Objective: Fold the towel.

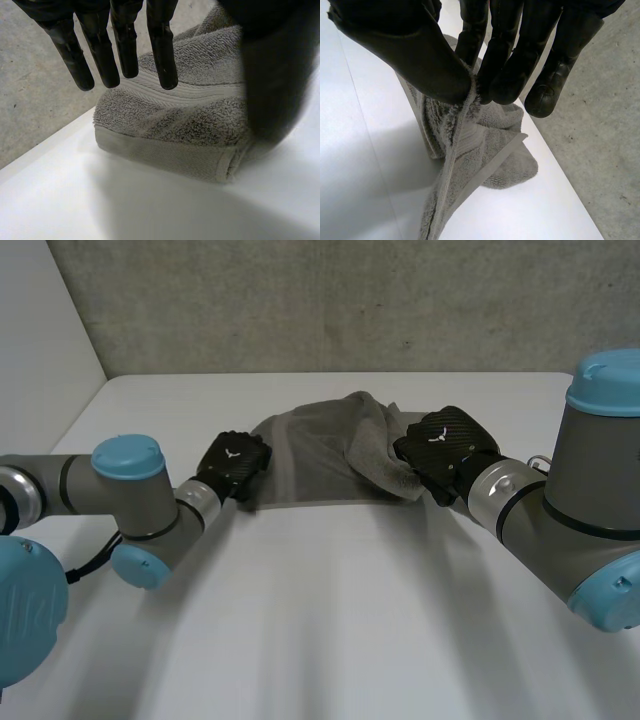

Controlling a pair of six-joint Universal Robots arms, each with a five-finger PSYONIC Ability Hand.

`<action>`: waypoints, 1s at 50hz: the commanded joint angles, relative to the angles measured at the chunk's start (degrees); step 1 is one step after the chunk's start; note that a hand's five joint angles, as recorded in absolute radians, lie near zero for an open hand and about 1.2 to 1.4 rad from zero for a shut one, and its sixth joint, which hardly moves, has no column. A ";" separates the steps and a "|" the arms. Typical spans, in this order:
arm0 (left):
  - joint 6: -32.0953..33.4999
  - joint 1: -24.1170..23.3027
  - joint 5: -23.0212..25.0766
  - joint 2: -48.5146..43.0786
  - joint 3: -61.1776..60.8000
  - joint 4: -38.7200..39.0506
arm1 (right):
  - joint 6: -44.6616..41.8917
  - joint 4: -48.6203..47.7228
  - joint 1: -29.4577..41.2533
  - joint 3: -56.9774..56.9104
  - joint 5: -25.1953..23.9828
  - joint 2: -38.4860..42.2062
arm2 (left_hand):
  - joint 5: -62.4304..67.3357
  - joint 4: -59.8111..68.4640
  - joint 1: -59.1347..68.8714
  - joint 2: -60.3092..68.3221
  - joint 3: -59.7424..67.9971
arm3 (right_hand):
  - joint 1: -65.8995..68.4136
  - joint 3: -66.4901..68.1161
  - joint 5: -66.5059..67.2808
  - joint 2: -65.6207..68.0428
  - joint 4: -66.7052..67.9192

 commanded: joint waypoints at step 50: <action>0.02 -0.20 -2.93 -3.96 5.83 -0.12 | -0.36 -0.53 0.53 1.15 0.00 1.06 | 9.96 10.72 10.05 10.72 10.67 | 4.30 3.57 3.49 4.90 3.60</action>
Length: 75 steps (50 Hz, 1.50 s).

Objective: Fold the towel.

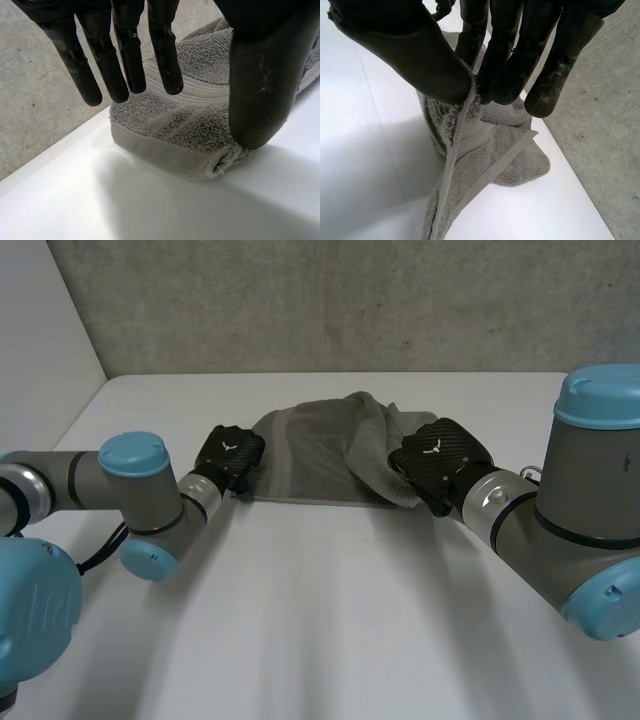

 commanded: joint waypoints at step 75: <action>-3.54 -0.87 -7.01 16.89 -4.80 -5.74 | -0.17 -0.08 0.23 0.16 -0.09 -1.04 | 44.70 44.53 44.21 44.21 44.35 | 4.30 3.57 3.49 4.90 3.60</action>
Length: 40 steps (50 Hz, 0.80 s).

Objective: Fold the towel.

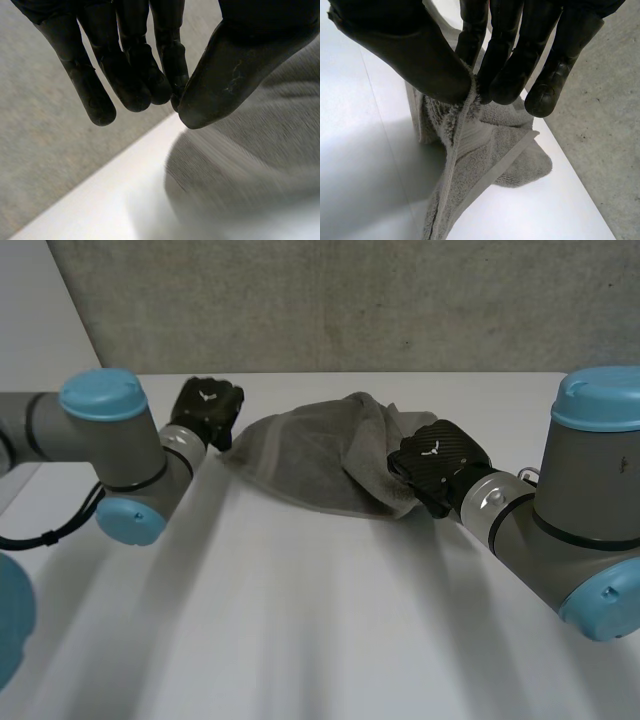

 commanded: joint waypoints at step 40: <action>12.65 0.84 4.04 -6.55 -8.42 8.06 | -1.59 1.50 -0.22 0.51 0.26 -2.56 | -37.66 -44.67 -38.57 -43.89 -43.62 | 4.30 3.56 3.49 4.90 3.25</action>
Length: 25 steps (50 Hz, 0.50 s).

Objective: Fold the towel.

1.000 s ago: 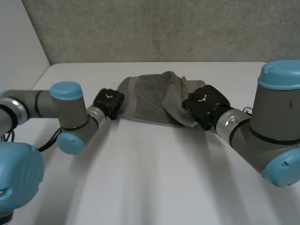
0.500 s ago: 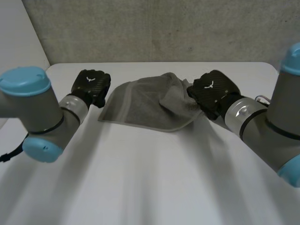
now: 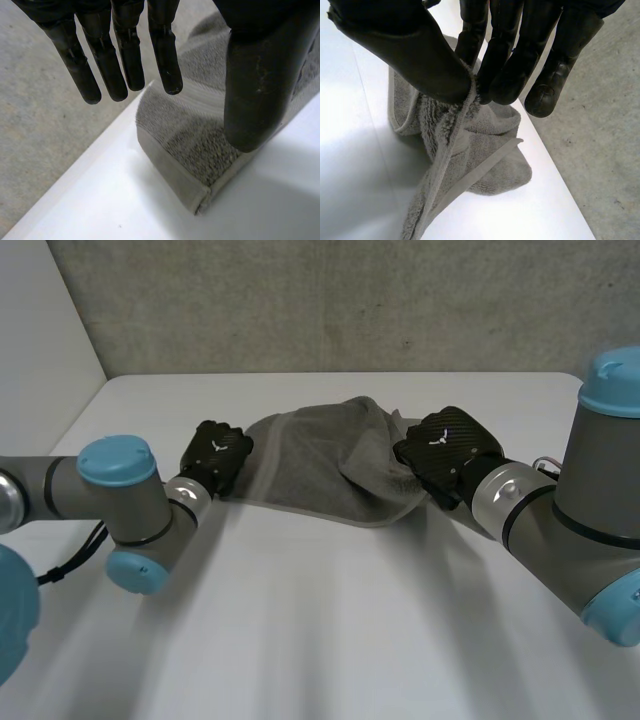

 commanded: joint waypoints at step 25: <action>0.84 -0.01 0.07 -7.84 11.35 -5.87 | -0.02 -0.40 0.00 -0.20 0.24 3.12 | 2.19 0.35 1.53 0.63 0.30 | 4.30 3.56 3.49 4.90 3.25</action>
